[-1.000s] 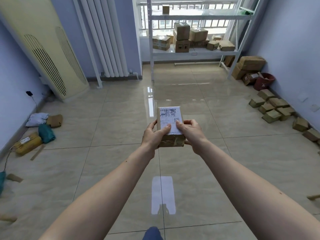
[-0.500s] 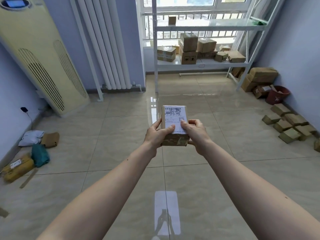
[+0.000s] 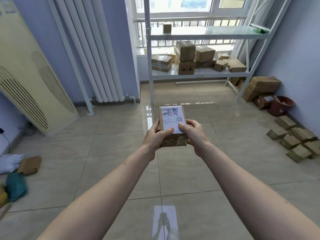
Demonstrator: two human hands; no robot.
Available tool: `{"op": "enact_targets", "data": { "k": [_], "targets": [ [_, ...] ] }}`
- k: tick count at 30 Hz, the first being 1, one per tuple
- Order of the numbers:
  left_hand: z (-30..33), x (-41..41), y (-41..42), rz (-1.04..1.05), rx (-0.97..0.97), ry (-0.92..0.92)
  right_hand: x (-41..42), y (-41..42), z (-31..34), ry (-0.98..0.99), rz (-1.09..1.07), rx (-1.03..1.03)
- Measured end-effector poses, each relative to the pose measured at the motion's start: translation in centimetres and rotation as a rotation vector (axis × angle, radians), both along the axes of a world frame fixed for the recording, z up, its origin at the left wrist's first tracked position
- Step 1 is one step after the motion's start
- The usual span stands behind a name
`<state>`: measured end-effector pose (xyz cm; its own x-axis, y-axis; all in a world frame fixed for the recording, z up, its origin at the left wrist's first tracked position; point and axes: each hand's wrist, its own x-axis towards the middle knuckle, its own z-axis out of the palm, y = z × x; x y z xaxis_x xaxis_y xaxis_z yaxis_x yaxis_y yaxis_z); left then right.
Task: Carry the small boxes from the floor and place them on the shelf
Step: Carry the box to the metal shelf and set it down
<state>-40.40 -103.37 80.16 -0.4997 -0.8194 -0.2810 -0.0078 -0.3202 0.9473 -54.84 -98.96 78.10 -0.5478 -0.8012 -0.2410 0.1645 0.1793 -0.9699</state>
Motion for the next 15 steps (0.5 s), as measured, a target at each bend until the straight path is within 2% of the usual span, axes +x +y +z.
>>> {"op": "enact_targets", "data": {
  "k": [15],
  "targets": [
    [0.9,-12.5,-22.7,0.043,-0.049,0.017,-12.7,-22.9,2.0,0.043,0.071,-0.046]
  ]
}}
